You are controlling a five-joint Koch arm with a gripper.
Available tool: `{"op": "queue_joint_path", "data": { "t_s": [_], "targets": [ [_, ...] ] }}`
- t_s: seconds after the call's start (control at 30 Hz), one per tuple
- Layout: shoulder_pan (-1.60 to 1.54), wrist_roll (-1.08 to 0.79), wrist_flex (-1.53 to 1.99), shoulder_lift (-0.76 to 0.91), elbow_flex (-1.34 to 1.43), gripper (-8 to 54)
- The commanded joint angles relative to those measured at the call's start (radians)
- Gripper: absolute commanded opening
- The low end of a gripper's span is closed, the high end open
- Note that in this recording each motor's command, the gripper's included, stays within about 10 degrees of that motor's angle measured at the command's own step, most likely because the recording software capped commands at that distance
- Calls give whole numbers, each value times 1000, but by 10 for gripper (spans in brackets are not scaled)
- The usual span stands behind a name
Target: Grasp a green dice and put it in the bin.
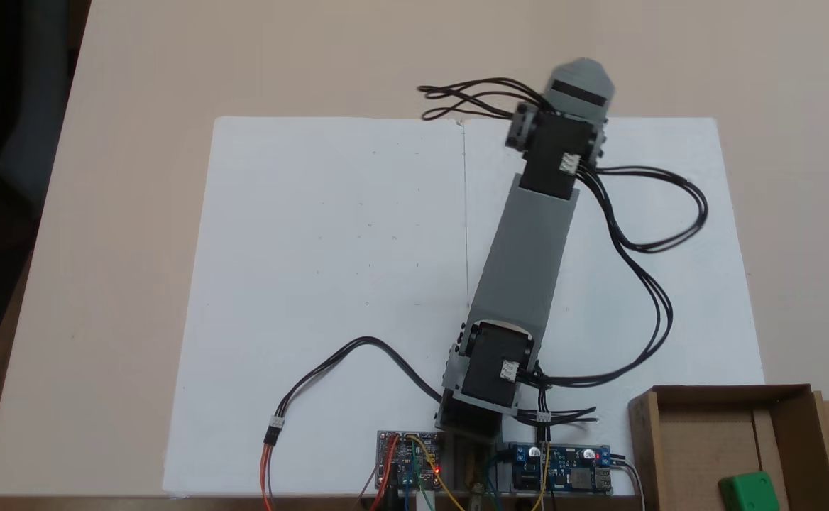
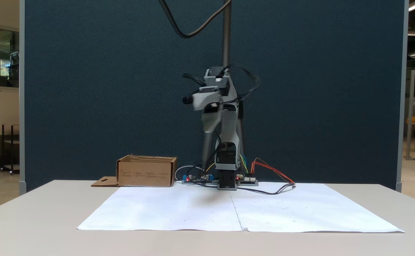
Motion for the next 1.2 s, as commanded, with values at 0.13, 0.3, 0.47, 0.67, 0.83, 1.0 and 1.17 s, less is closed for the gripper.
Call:
{"op": "queue_joint_path", "data": {
  "t_s": [0.13, 0.3, 0.47, 0.67, 0.83, 1.0, 1.17],
  "targets": [
    [-215, 57, -126, 11, -20, 435],
    [-216, 46, -333, 94, 167, 432],
    [-204, -11, -501, 186, 330, 432],
    [-138, -83, -753, 331, 684, 457],
    [-140, -120, -943, 430, 969, 455],
    [-140, -115, -1127, 518, 1250, 443],
    [-124, -117, -1282, 520, 1424, 421]
  ]
}}
